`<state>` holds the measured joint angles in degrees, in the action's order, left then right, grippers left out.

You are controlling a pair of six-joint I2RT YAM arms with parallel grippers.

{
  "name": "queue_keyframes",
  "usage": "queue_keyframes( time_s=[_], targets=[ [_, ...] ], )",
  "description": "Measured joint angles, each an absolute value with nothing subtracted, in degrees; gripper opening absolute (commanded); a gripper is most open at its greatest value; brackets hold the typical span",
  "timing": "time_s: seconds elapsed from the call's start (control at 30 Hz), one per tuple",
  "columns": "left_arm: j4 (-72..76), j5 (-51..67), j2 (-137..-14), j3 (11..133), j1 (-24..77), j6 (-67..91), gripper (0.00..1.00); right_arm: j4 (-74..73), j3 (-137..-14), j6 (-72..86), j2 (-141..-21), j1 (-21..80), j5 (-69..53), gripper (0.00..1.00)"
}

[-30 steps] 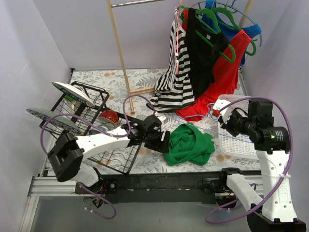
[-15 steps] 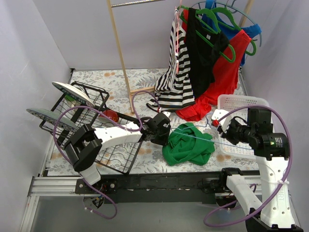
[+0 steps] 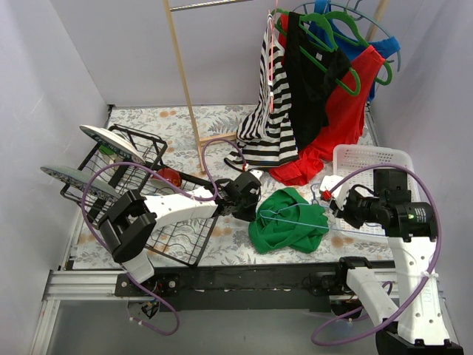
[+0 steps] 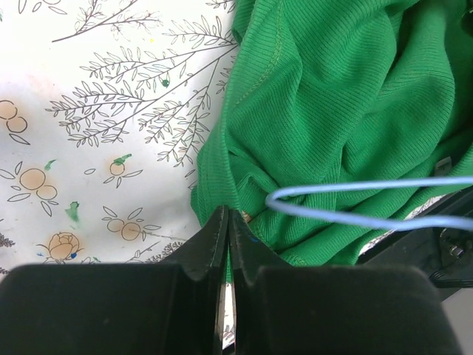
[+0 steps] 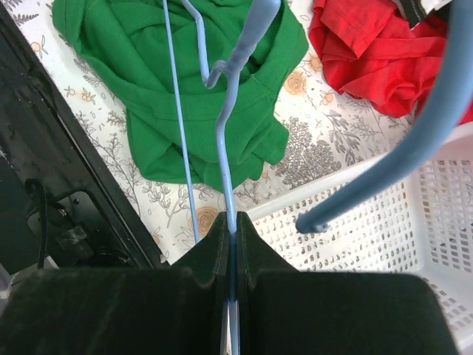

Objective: Place the tank top on the hanger

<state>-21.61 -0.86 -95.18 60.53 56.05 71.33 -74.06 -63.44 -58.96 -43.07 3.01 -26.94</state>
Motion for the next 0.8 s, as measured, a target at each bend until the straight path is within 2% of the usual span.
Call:
queue_keyframes(
  time_s=[0.53,0.8],
  targets=[
    [-22.79,-0.78,-92.44,60.6,56.05,70.52,0.0,-74.61,-59.86,-62.39,-45.08,2.98,-27.92,0.01],
    [-22.96,2.61,-90.28,61.67,56.05,70.15,0.0,-74.89,-59.33,-65.06,-49.04,2.98,-33.54,0.01]
  ],
)
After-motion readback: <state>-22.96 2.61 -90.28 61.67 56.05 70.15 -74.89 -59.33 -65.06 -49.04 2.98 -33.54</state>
